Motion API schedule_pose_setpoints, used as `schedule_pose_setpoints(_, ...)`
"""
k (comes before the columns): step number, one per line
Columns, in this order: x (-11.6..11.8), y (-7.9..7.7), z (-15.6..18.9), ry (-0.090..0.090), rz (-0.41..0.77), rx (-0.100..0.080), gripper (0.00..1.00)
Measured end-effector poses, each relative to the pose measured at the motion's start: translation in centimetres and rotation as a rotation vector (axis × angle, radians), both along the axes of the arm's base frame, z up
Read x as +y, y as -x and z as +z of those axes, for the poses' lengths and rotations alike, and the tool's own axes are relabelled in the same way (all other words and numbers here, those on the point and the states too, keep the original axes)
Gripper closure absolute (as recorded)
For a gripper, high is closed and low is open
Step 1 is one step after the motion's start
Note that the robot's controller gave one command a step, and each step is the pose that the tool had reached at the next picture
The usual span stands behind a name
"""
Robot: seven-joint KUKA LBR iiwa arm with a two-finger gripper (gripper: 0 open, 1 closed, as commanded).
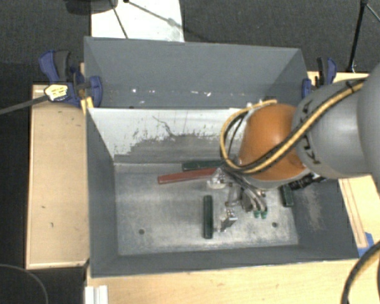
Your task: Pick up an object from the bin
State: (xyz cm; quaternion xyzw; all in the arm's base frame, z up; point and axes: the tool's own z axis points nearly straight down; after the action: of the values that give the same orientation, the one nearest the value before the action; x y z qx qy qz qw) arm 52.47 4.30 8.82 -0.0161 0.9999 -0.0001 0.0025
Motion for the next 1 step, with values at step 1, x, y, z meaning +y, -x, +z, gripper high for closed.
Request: schedule_pose_setpoints(1,0.81,-1.24,-1.24,-0.002,0.041,0.009,1.00)
